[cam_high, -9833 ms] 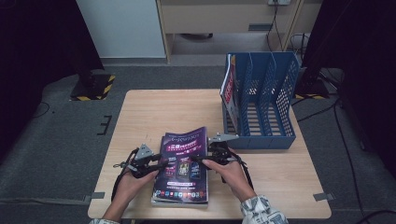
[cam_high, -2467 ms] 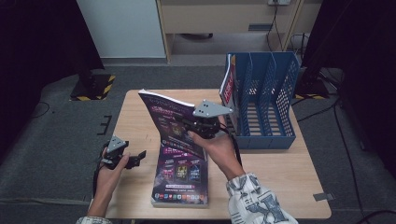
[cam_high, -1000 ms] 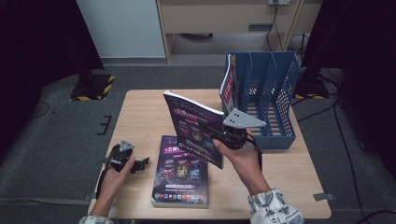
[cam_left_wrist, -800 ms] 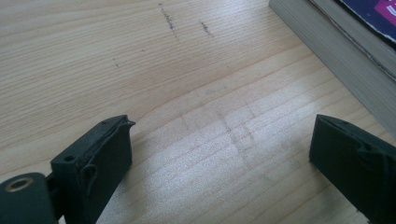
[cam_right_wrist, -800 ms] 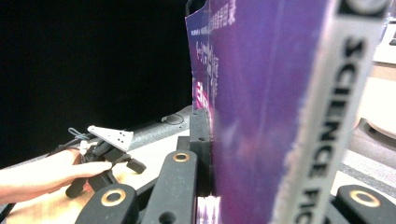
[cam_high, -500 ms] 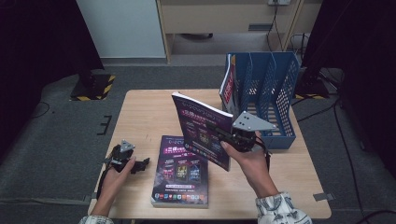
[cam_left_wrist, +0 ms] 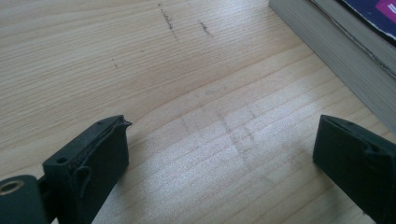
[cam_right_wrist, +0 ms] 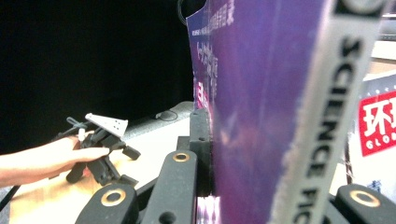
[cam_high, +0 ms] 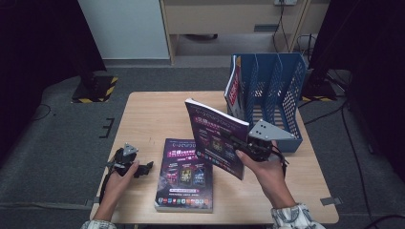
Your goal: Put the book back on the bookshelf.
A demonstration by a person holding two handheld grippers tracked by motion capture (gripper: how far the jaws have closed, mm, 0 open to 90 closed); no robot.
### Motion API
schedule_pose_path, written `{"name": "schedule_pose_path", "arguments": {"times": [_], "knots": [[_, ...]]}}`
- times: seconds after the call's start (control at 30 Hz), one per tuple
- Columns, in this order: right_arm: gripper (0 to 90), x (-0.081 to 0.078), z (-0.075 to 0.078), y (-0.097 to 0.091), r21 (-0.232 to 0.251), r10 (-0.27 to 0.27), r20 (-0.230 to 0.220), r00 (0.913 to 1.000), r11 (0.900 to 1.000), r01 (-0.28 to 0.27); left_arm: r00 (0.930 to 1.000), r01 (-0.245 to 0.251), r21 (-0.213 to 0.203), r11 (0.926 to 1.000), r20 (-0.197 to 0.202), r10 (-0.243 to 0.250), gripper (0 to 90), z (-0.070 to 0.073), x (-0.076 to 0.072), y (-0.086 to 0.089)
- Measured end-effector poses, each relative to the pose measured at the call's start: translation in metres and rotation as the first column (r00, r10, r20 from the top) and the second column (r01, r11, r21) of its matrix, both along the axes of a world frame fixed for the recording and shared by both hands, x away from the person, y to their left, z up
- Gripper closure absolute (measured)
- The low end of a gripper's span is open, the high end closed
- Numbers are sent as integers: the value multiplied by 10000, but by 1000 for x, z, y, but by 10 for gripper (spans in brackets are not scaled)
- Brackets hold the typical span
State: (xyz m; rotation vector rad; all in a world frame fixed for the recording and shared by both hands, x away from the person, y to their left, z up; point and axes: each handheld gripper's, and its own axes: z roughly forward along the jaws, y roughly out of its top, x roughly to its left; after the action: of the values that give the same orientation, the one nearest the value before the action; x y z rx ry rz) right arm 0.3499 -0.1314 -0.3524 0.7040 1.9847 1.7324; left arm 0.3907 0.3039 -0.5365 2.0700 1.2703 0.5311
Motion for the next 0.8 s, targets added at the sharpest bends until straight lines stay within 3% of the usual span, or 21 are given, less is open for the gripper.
{"name": "schedule_pose_path", "arguments": {"times": [0.37, 0.53, 0.8], "knots": [[826, -21, 1, -34, -86, -347, -40, 9994, 9994, 347, 10000, -4, 2, 10000, -1, 4, 20, 0, 0, 0], [826, -25, 3, -47, 88, -527, -69, 9986, 9986, 528, 10000, -7, 4, 10000, 2, 7, 20, 0, 0, -1], [826, -38, 19, -73, 254, -917, -169, 9956, 9954, 921, 10000, -5, 0, 10000, 10, 5, 19, 0, -1, -1]]}}
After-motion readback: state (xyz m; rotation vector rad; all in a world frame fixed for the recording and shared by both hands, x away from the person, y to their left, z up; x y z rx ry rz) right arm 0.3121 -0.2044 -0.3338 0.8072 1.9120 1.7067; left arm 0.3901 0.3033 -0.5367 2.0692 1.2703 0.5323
